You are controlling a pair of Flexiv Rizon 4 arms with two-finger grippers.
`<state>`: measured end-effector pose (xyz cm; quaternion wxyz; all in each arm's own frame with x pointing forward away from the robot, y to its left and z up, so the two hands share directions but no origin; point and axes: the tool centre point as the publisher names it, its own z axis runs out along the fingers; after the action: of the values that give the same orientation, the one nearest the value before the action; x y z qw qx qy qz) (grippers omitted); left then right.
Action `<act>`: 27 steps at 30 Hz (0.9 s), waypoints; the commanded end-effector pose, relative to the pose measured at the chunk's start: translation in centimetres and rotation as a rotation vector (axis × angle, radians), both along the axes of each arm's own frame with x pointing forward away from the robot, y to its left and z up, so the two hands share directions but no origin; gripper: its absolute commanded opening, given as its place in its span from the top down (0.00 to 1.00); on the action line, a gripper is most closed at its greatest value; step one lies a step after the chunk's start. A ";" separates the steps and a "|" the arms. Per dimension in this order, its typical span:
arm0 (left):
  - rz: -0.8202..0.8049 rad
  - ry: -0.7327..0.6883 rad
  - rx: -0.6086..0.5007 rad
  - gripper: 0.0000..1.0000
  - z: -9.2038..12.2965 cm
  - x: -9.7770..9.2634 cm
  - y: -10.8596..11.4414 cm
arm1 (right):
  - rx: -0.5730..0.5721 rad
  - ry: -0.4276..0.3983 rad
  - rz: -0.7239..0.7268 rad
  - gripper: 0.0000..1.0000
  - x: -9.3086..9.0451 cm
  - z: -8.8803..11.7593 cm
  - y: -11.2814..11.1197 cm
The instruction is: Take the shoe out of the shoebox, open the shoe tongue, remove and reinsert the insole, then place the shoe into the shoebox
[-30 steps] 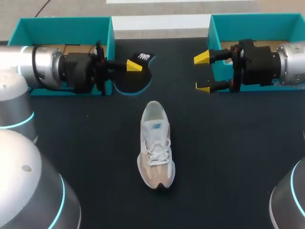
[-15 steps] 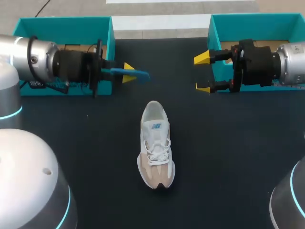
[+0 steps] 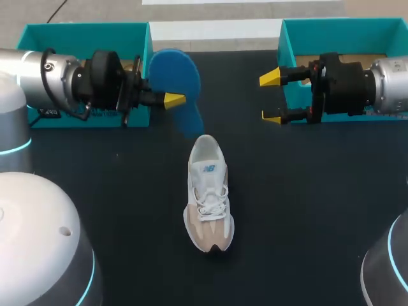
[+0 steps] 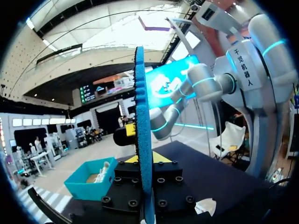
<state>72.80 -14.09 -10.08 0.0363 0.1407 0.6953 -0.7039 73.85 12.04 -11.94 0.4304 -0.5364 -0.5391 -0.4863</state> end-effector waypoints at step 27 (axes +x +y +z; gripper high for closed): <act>0.052 1.362 0.085 1.00 0.8 0.3 -0.5 | -0.002 0.001 -0.001 0.00 0.1 0.0 0.2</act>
<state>73.22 -14.36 -9.49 -0.2553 -0.1997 0.6301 -0.7056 73.84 12.05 -11.93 0.4303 -0.5365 -0.5391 -0.4861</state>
